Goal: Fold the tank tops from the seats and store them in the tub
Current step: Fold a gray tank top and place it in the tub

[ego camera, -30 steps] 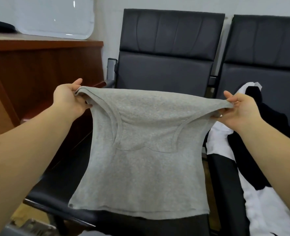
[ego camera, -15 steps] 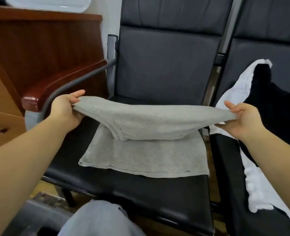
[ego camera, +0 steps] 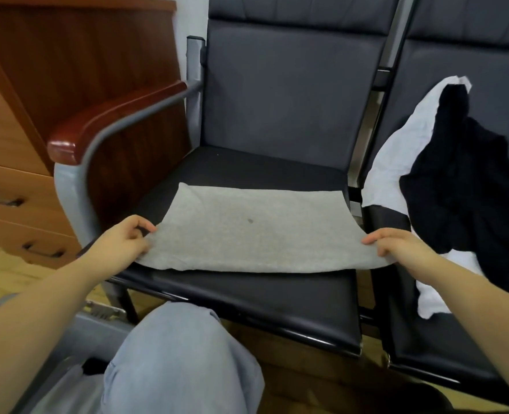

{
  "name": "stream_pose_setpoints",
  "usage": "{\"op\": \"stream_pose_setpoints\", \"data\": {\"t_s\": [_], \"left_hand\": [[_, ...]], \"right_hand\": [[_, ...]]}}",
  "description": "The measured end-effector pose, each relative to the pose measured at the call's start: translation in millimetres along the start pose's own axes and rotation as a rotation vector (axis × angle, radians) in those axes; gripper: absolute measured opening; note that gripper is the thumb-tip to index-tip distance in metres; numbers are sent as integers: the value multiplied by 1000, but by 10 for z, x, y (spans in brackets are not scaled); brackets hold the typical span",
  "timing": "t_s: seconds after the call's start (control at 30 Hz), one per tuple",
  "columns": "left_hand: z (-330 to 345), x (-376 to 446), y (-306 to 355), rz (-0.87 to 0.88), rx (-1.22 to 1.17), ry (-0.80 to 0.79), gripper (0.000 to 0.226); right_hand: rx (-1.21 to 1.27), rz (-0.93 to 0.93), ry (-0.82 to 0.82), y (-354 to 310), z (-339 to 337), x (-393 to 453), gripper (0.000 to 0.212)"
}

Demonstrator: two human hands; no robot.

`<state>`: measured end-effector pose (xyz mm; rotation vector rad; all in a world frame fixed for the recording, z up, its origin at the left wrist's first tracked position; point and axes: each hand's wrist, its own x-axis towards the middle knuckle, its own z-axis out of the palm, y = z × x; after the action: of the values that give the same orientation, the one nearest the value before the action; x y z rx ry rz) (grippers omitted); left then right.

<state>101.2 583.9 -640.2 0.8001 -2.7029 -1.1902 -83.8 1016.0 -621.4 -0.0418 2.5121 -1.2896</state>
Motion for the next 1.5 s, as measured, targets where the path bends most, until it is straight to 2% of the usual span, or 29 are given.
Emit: {"op": "stream_pose_setpoints", "data": {"t_s": [0.1,0.2,0.3,0.4,0.47,0.57,0.67,0.8,0.87,0.93,1.03,1.1,1.17,1.3,1.4,1.5], "left_hand": [[26,-56,-3,-10,237,52,19],[70,-82,64,-85,348,96,27],[120,-94,175,-146,356,108,32],[160,-80,248,-172,382,86,30],[179,-61,262,-149,370,97,27],[181,-46,262,-102,305,100,20],[157,-5,280,-125,151,87,18],[146,-19,366,-415,-481,21,10],[110,-16,355,-481,-713,-81,10],[58,-12,337,-498,-812,-206,11],[9,31,307,-511,-738,-297,19],[-14,73,265,-527,-639,-295,34],[-38,111,234,-556,-653,-297,45],[-84,126,273,-579,-693,-289,29],[-76,132,237,-574,-585,-188,27],[-41,106,169,-498,-433,-78,28]], "right_hand": [[-240,-102,-8,44,44,-43,17],[-550,-173,37,-48,163,-96,3],[-619,-356,20,-251,444,-148,11],[-911,-542,-4,-490,835,-181,32],[-1024,-651,-1,-680,1117,-230,34],[-913,-785,-81,-928,1540,-355,34],[-769,-788,-229,-1113,1974,-505,39],[-735,-837,-225,-1277,2461,-633,59],[-650,-828,-179,-1332,2603,-649,56],[-564,-783,-145,-1397,2669,-653,48],[-436,-690,-160,-1479,2677,-644,31],[-328,-657,-182,-1490,2674,-667,20],[-241,-657,-218,-1478,2679,-733,11],[-155,-724,-360,-1466,2706,-909,6],[-173,-757,-487,-1470,2647,-954,21],[-286,-718,-533,-1347,2510,-892,52]]}}
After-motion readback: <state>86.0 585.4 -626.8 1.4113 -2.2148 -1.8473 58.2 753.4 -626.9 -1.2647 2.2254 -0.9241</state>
